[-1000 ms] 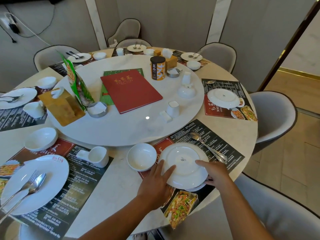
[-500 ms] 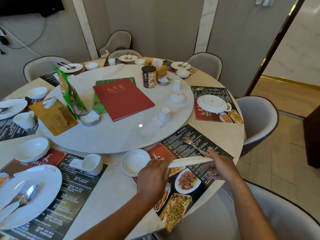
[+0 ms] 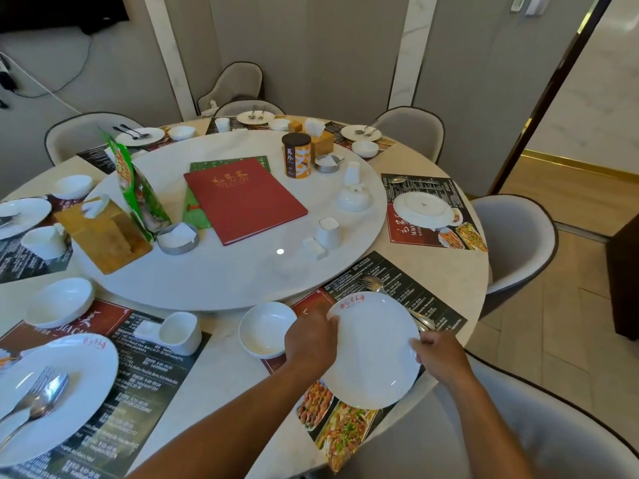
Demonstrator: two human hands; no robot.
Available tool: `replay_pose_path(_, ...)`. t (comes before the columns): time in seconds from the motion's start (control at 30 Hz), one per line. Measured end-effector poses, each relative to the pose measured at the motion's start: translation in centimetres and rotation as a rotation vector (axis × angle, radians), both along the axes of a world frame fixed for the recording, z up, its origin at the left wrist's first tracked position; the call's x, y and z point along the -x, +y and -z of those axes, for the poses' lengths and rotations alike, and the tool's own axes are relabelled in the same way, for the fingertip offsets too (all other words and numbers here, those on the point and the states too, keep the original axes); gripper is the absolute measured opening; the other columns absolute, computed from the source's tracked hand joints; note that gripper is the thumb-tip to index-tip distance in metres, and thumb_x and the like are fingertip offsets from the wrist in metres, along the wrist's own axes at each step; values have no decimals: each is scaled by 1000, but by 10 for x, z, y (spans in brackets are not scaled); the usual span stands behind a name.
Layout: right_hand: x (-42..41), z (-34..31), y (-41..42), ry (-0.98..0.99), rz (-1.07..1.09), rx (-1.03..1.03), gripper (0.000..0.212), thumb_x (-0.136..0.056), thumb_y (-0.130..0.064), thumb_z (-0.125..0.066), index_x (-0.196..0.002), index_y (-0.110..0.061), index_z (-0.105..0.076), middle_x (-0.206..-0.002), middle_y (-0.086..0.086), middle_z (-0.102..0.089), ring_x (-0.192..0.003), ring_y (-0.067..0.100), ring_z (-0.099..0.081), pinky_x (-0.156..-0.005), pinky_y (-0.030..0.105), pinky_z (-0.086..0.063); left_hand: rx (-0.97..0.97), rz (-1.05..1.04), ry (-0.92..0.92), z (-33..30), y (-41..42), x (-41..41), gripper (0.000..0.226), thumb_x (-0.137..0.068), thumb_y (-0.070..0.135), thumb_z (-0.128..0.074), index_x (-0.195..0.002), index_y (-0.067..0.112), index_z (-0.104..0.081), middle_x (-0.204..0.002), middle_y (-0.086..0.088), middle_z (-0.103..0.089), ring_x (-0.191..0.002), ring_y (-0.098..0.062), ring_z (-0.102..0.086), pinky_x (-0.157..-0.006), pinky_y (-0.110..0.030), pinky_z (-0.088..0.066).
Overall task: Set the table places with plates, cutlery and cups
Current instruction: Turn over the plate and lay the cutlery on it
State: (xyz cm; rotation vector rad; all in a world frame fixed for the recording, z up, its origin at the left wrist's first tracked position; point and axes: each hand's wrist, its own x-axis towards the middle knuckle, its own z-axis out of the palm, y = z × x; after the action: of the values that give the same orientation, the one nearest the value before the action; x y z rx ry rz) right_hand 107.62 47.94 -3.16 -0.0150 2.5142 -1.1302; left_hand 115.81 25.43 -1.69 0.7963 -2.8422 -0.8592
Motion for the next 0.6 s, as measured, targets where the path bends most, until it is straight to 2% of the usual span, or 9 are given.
replay_pose_path(0.1, 4, 6, 0, 0, -65, -40, 31, -93, -23, -66, -63, -20, -64, -71, -4, -62, -73, 14, -58, -58, 24, -40, -102, -44, -98, 11, 3, 0, 42, -101, 24, -51, -143, 21, -48, -123, -3, -68, -108, -24, -67, -94, -40, -56)
replay_pose_path(0.2, 11, 14, -1, -2, -98, -82, 21, -93, -26, -65, -75, -18, -72, -81, -2, -70, -83, 15, -64, -61, 24, -45, -195, -87, -145, 21, 5, 0, 55, -96, 8, -55, -149, 14, -44, -133, -8, -63, -118, -29, -63, -101, -40, -52)
replay_pose_path(0.27, 14, 17, -4, -2, -104, -103, 21, -94, -26, -64, -76, -19, -73, -83, -1, -70, -84, 13, -64, -61, 23, -44, -234, -112, -153, 26, 4, 0, 59, -95, 6, -58, -151, 14, -42, -138, -7, -60, -123, -30, -61, -105, -41, -51)
replay_pose_path(0.4, 20, 26, -10, 2, -124, -158, 33, -94, -26, -64, -62, -26, -56, -74, -6, -59, -79, 16, -59, -61, 25, -42, -260, -138, -139, 31, 5, -1, 62, -95, 4, -59, -153, 17, -41, -144, -5, -57, -129, -28, -57, -109, -41, -47)
replay_pose_path(0.47, 22, 30, -12, 10, -122, -169, 26, -93, -27, -65, -68, -27, -61, -77, -7, -60, -82, 17, -60, -61, 24, -41, -266, -147, -129, 33, 7, -4, 62, -94, 3, -60, -152, 17, -42, -144, -4, -57, -129, -28, -57, -110, -42, -46)
replay_pose_path(0.53, 23, 32, -15, 34, -122, -183, 13, -93, -26, -66, -82, -22, -71, -84, -5, -65, -82, 16, -61, -57, 21, -38, -273, -162, -130, 34, 8, -7, 61, -95, 3, -59, -152, 17, -42, -143, -4, -57, -128, -28, -57, -109, -43, -46)
replay_pose_path(0.6, 24, 34, -17, 53, -110, -184, 9, -92, -26, -67, -92, -20, -73, -90, -3, -68, -81, 14, -62, -55, 20, -38, -277, -177, -131, 34, 8, -8, 59, -96, 4, -59, -151, 19, -42, -141, -3, -57, -128, -28, -57, -108, -43, -44)
